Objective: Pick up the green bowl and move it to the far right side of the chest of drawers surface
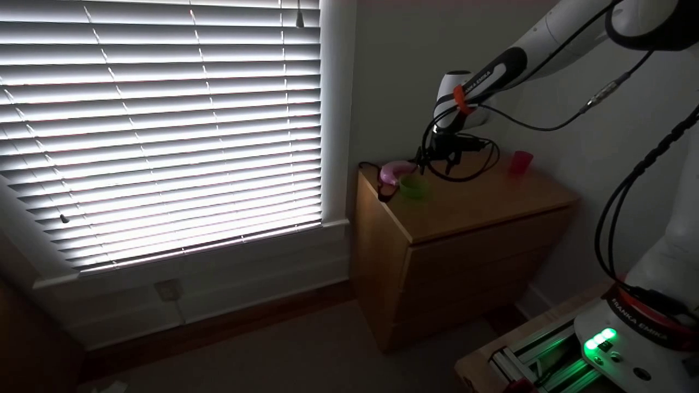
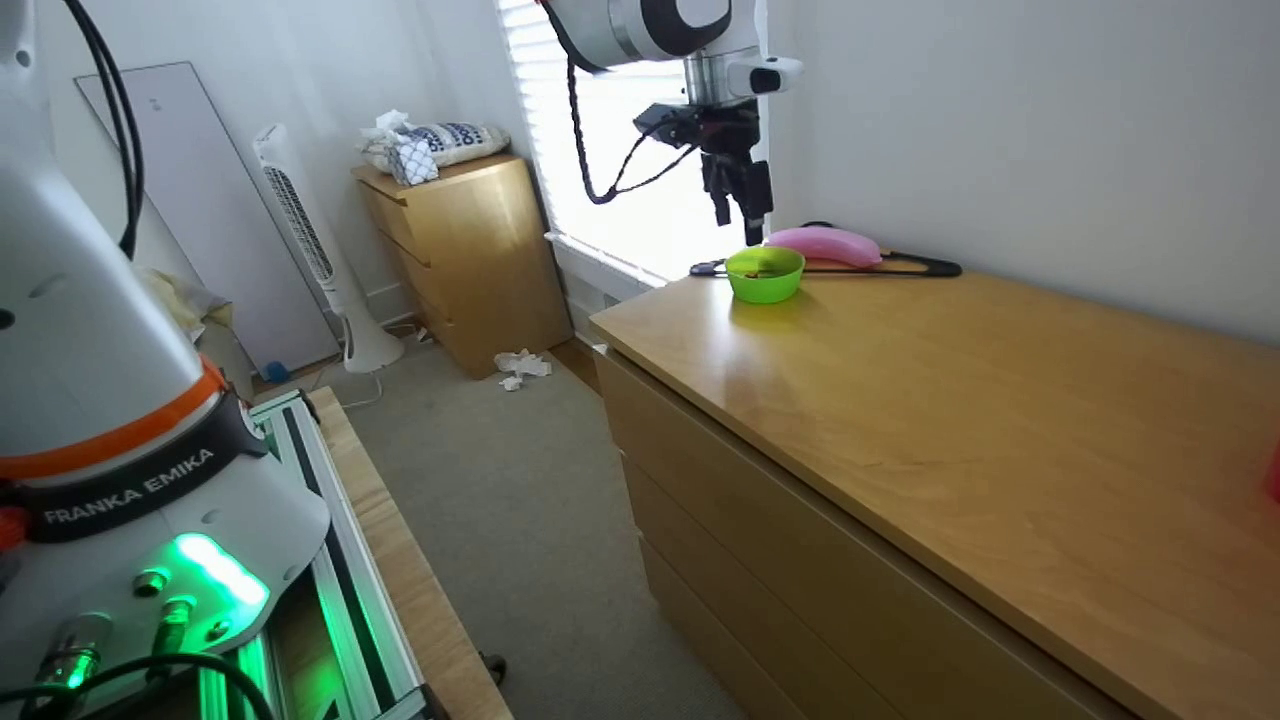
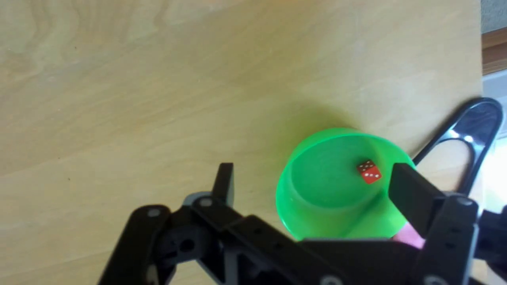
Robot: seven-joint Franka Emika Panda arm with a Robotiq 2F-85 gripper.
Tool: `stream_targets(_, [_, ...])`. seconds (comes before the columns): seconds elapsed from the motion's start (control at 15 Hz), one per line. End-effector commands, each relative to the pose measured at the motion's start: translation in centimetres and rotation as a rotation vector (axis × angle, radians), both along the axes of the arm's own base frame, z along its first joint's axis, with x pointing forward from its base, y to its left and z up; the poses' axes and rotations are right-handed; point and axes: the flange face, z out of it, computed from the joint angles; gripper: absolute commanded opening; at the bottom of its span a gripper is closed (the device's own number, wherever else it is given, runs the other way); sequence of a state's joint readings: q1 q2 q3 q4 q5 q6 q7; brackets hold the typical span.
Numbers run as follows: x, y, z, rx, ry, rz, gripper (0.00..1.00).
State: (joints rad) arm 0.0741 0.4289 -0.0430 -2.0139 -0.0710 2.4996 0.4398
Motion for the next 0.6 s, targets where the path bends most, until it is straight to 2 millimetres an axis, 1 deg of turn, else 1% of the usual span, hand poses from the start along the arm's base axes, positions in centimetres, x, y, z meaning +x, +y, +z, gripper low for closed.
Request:
stream_targets(0.0, [1.0,-1.1,-2.1,-0.016,0.002,-0.051,1.00])
stream_targets(0.2, [1.1,-2.2,-4.0,-0.006,-0.002,-0.088,1.00])
stream_targets(0.53, [1.7,-3.2,-5.6,0.042,-0.037,-0.195,1.00])
